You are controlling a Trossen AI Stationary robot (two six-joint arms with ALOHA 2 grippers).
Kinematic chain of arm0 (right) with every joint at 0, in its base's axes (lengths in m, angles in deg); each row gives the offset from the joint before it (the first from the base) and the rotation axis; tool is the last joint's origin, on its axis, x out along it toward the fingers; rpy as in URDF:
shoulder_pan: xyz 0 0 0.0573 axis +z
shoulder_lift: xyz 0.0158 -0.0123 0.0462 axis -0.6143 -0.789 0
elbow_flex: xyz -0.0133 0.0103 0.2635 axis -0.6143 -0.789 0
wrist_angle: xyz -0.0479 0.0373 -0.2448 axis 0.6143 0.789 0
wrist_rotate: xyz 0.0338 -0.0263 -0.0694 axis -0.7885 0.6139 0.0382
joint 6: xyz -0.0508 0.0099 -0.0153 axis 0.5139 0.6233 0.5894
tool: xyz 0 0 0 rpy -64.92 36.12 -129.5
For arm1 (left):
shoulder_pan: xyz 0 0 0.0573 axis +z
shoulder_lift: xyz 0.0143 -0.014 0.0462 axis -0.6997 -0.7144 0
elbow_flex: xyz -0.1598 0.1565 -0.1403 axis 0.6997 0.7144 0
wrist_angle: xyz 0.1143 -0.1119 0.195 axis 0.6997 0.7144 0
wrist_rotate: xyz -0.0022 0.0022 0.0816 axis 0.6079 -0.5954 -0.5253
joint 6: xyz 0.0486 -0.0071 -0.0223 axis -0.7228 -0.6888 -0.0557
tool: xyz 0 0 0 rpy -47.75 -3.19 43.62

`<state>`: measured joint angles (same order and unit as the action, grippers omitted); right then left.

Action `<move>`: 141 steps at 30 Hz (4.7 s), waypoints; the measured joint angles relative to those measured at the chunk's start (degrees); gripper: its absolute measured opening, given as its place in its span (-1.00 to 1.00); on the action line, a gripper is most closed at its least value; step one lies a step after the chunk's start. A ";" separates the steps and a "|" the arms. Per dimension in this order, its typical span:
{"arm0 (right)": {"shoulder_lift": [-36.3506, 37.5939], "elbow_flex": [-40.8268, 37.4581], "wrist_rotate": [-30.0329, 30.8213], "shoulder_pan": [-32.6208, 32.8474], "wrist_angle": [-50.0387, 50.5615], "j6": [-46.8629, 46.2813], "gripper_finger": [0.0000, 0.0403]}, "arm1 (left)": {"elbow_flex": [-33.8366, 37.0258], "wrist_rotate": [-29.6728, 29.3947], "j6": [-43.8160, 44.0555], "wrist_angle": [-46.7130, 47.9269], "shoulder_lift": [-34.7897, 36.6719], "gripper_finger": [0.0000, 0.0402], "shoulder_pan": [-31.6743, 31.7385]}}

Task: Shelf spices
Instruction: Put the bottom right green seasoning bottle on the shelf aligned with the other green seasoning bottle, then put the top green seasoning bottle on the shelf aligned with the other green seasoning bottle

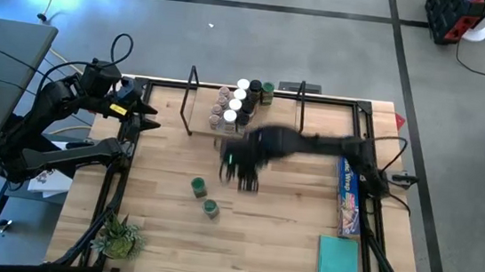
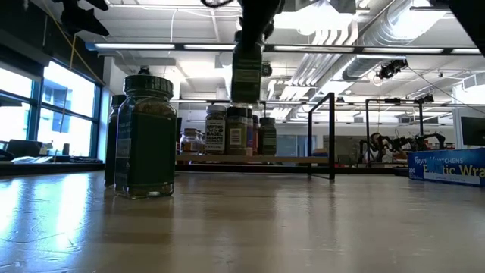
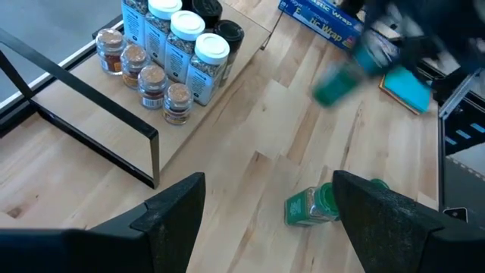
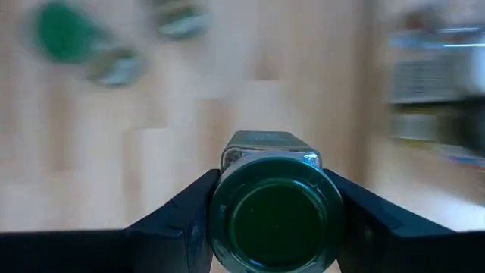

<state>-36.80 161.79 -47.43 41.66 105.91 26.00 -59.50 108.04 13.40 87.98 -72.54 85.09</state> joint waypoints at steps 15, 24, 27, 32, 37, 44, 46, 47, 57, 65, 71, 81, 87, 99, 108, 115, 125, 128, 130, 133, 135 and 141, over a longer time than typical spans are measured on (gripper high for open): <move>-0.16 -5.02 -4.99 -27.76 0.18 20.77 -0.06 | 0.02 -0.33 -0.13 -0.13 -0.04 0.41 -0.01; -0.16 -6.60 -5.47 -29.65 -5.25 26.00 -0.01 | 0.00 -0.52 1.51 -0.48 -0.05 0.41 0.00; -0.16 -6.60 -4.75 -29.61 -6.51 27.65 0.11 | 0.02 -0.59 1.51 -0.47 -0.04 0.41 -0.02; -0.19 -6.60 -3.43 -29.71 -6.34 27.51 0.15 | 0.02 -0.60 1.51 -0.47 -0.04 0.41 0.00; -0.20 -6.60 -3.18 -29.72 -6.30 26.93 0.14 | 0.01 -0.58 1.52 -0.47 -0.05 0.41 0.00; -0.24 -6.60 -0.80 -29.69 -5.66 18.40 0.12 | 0.02 -0.54 1.51 -0.46 -0.04 0.41 -0.02; -0.27 -6.60 -0.39 -29.69 -5.64 16.17 0.07 | 0.02 -0.52 1.51 -0.46 -0.05 0.41 -0.01; -0.27 -6.60 -0.21 -29.72 -5.52 14.57 0.04 | 0.02 -0.53 1.51 -0.46 -0.04 0.41 -0.01; -0.31 -0.82 0.04 -29.78 1.34 4.35 -0.10 | 0.02 -0.48 1.51 -0.46 -0.05 0.41 -0.01; -0.33 -3.77 -8.59 -30.08 -2.09 6.61 -0.52 | 0.02 -0.49 1.53 -0.46 -0.04 0.41 -0.01; -0.16 -7.35 -8.77 -31.00 -4.99 3.24 -0.91 | 0.02 -0.49 1.53 -0.46 -0.06 0.41 0.00; -0.20 -7.91 -8.01 -32.96 -9.14 -9.09 -0.99 | 0.02 -0.49 1.97 -0.90 -0.04 0.41 0.00; -0.29 -7.96 -6.01 -34.15 -10.43 -13.04 -0.99 | 0.02 -0.49 1.95 -1.16 -0.04 0.41 -0.02; -0.40 -8.04 -5.34 -34.83 -12.90 -17.52 -0.99 | 0.02 -0.49 1.97 -1.79 -0.06 0.41 -0.02; -0.50 -6.63 -5.40 -34.85 -12.47 -18.78 -0.99 | 0.02 -0.49 1.97 -1.77 -0.04 0.41 0.00; -0.51 -0.14 -5.59 -33.61 -10.07 -18.46 -0.99 | 0.02 -0.45 2.01 -1.75 -0.06 0.41 0.00; 3.80 1.92 -7.19 -16.77 -14.31 -8.36 -0.99 | 0.02 -0.41 2.95 0.02 1.01 0.41 -0.02; 2.93 1.86 -7.43 -9.30 -15.45 -6.41 -0.99 | 0.02 -0.45 3.04 1.09 1.84 0.41 0.00; 2.07 1.81 -7.38 -4.89 -16.94 -4.15 -0.99 | 0.00 -0.43 3.22 2.16 2.65 0.41 -0.02; 0.45 1.81 -7.09 0.45 -19.89 -4.90 -0.97 | 0.00 -0.45 3.98 3.68 3.80 0.41 0.00; -1.04 1.81 -7.04 2.94 -21.19 -9.12 -0.91 | 0.00 -0.44 4.55 4.87 4.63 0.41 -0.01; -5.83 1.81 -5.90 5.68 -25.76 -17.18 -0.41 | 0.00 -0.47 6.93 7.24 6.78 0.41 -0.02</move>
<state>-42.64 163.60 -53.33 47.34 80.15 8.82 -59.50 107.57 20.34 95.23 -65.76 85.07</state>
